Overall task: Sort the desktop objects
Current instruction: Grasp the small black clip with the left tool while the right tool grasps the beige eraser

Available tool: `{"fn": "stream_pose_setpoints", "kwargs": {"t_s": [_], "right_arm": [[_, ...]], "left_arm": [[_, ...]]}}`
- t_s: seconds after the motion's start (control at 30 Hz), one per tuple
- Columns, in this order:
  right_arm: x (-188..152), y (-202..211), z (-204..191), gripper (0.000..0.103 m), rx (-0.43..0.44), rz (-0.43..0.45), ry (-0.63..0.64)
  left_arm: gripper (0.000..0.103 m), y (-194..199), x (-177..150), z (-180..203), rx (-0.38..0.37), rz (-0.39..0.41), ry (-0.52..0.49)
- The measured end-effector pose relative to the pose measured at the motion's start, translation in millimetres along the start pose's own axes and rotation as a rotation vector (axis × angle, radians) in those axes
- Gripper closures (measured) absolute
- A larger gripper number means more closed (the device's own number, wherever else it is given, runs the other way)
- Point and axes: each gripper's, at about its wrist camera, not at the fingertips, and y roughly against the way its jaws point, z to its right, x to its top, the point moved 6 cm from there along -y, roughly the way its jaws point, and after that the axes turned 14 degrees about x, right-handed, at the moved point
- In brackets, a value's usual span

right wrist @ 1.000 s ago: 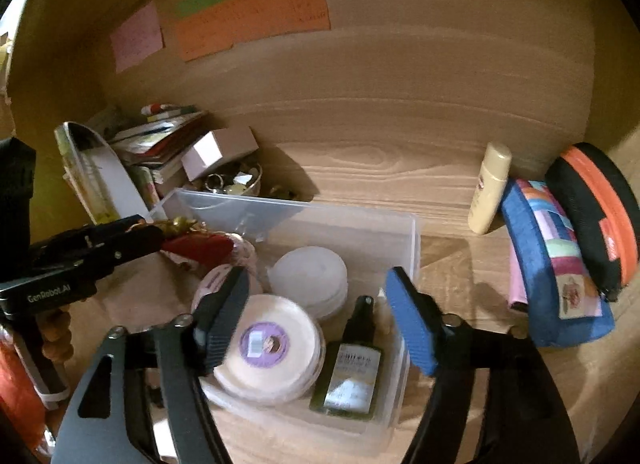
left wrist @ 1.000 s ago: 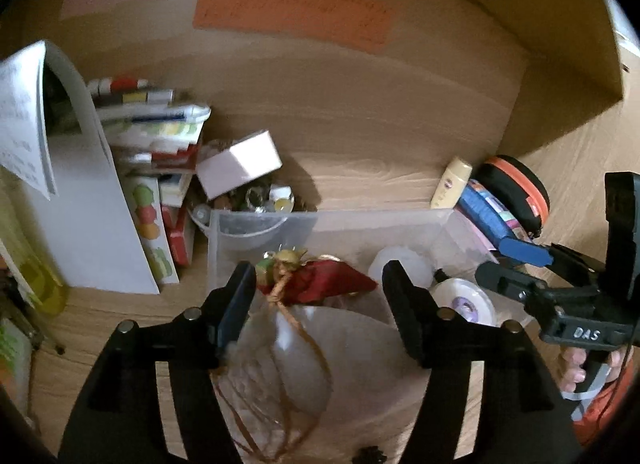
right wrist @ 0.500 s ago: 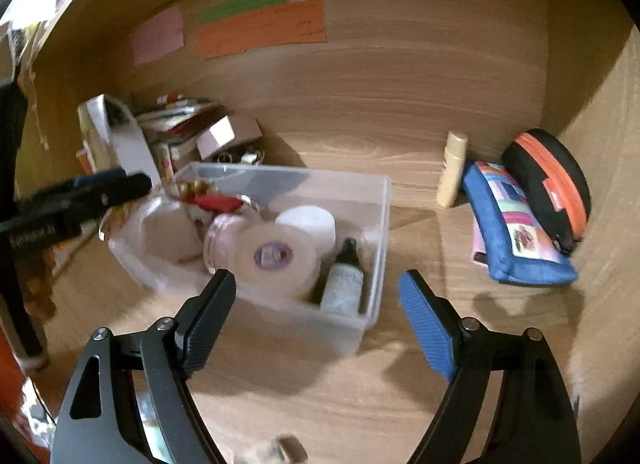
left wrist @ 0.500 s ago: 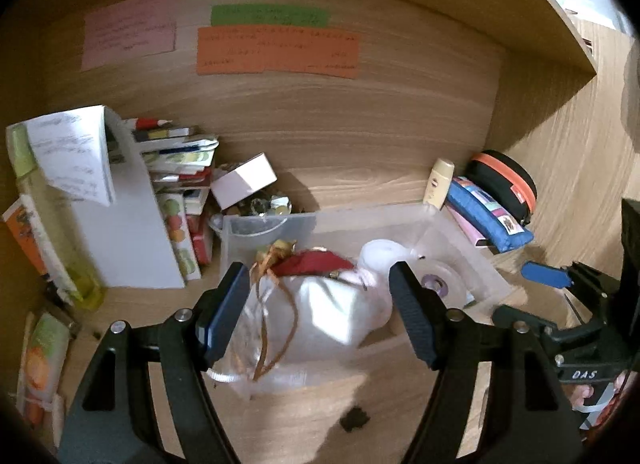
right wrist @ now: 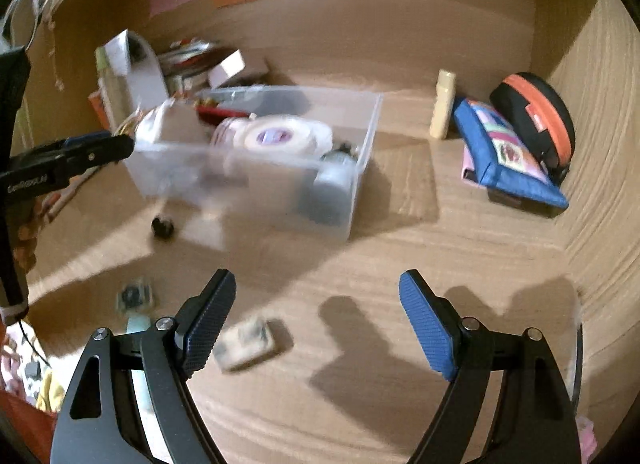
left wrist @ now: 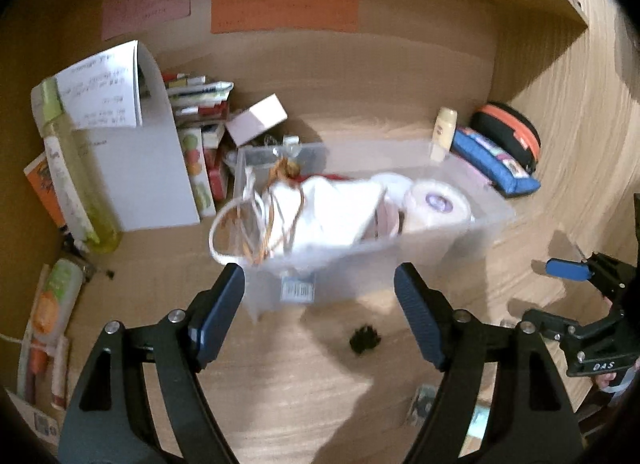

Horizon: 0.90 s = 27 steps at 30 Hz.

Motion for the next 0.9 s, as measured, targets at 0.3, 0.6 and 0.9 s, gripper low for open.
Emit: {"fn": "stream_pose_setpoints", "kwargs": {"t_s": [0.3,0.6,0.9], "right_arm": [[-29.0,-5.3,-25.4,0.021,0.046,-0.074,0.104],[-32.7,-18.8,-34.1,0.024,0.099,-0.107,0.119],[-35.1,-21.4,-40.6,0.038,0.127,-0.143,0.131]], "left_arm": [[0.033,-5.6,-33.4,7.6,-0.027,-0.080,-0.011],[0.053,-21.9,-46.3,22.1,-0.065,-0.145,-0.053],[0.060,-34.4,-45.5,39.9,-0.101,-0.179,-0.102]]}}
